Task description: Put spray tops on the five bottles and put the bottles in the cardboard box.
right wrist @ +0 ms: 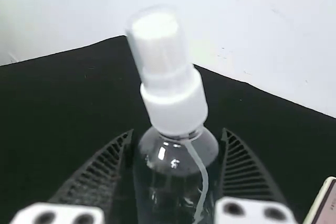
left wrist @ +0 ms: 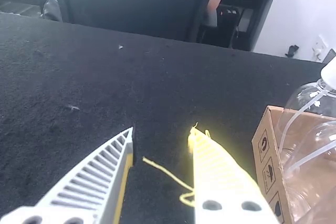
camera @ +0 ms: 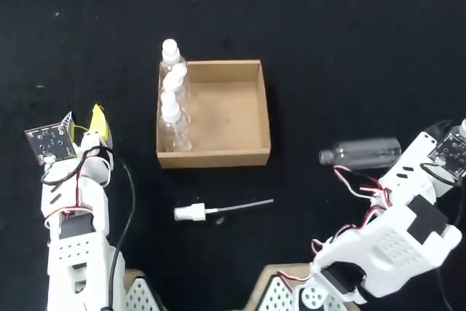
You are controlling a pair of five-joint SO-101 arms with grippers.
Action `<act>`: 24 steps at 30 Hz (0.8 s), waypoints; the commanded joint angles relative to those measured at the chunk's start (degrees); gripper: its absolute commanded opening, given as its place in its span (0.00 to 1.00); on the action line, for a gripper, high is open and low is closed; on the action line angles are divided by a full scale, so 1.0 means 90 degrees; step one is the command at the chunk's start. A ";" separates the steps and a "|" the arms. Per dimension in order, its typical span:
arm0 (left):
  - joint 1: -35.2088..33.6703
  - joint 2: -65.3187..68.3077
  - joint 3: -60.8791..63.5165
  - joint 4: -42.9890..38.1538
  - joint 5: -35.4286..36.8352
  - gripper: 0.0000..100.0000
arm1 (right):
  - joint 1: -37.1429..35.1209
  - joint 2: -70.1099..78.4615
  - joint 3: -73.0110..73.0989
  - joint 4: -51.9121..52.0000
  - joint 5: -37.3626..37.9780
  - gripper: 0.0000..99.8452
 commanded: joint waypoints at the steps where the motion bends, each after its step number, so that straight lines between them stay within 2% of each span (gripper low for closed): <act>1: -0.0015 -0.0068 -0.0103 -0.0147 0.0020 0.10 | -0.0020 -0.0317 -0.0093 0.0029 -0.0029 0.10; 3: -0.0015 -0.0068 -0.0103 -0.0147 0.0020 0.10 | 0.0020 -0.0327 -0.0112 0.0029 -0.0010 0.01; 13: -0.0015 -0.0068 -0.0112 -0.0147 0.0020 0.10 | 0.0020 -0.0943 -0.0190 0.0274 -0.0029 0.01; 18: -0.0024 -0.0068 -0.0112 -0.0147 0.0020 0.10 | -0.0488 -0.2535 -0.0220 0.1993 -0.0029 0.01; 24: -0.0024 -0.0068 -0.0093 -0.0147 0.0020 0.10 | -0.1915 -0.4791 -0.0220 0.4454 -0.0020 0.01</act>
